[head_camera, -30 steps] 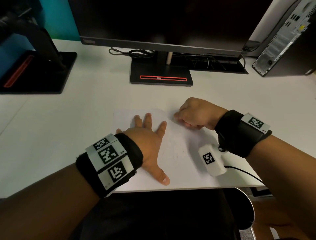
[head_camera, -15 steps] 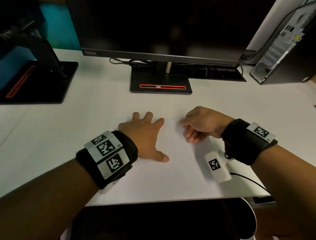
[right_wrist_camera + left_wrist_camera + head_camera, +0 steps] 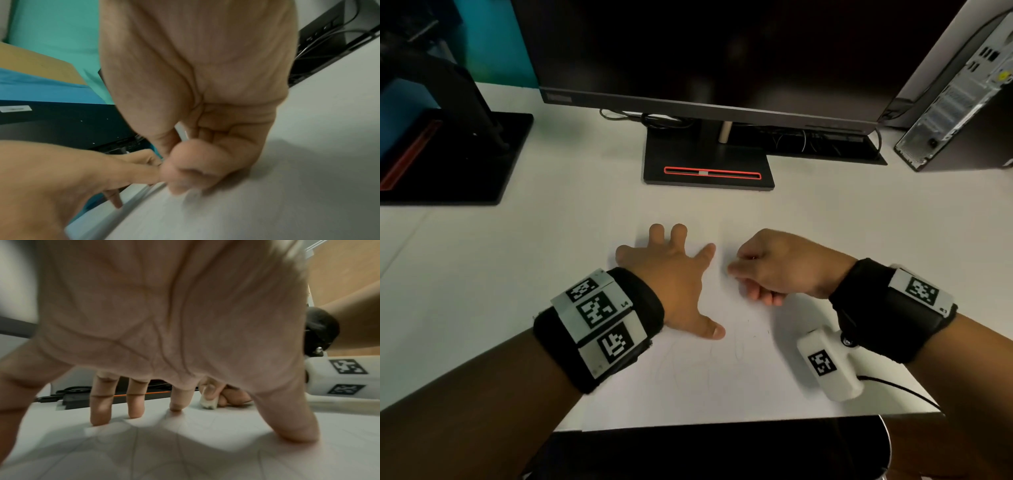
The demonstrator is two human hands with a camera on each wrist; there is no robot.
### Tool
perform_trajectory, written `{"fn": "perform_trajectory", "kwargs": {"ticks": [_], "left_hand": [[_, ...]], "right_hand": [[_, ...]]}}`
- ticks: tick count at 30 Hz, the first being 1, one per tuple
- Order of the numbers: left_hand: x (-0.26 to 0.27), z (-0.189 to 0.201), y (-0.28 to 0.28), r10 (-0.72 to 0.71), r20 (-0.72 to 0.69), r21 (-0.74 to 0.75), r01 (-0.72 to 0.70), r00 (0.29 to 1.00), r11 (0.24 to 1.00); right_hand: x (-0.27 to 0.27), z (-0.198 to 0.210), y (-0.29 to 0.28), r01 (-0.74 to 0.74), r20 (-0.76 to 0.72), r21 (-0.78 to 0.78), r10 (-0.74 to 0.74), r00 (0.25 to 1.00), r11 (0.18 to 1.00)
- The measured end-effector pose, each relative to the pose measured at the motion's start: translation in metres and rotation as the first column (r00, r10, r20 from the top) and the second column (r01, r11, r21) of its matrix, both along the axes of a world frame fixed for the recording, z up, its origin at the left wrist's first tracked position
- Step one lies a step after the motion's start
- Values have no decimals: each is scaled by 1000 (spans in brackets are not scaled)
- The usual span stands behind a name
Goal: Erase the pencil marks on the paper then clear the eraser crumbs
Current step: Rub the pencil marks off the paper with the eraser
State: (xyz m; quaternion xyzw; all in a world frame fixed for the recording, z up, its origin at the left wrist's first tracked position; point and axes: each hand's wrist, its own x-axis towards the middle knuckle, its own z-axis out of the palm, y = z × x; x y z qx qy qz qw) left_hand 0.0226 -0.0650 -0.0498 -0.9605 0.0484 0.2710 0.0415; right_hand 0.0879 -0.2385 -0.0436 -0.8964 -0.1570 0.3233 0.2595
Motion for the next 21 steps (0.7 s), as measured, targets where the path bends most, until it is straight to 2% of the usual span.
{"fn": "perform_trajectory", "kwargs": {"ticks": [2,5,9,13,17,21], "left_hand": [[1,0,0,-3,1,2,3,1000,1000],[0,0,-1,-7,2,7,7,1000,1000],[0,0,0,-1,3,7,1,1000,1000],[0,0,-1,-12,10,10,12,1000,1000],[0,1,-1,-9,7,13,9,1000,1000],[0,1,-1,-16,14,14,16,1000,1000]], "right_hand": [[2,0,1,13,-14,5,-13,1000,1000],[9,1,0,96,81,12,-97,992,995],[0,0,6,-9,20,-14,10,1000,1000],[9,0,3,81,102,-15,-80,992,997],[2,-1,7,-19,43,-40,21,999,999],[13,1,6,67,125,-35,-62,990,997]]}}
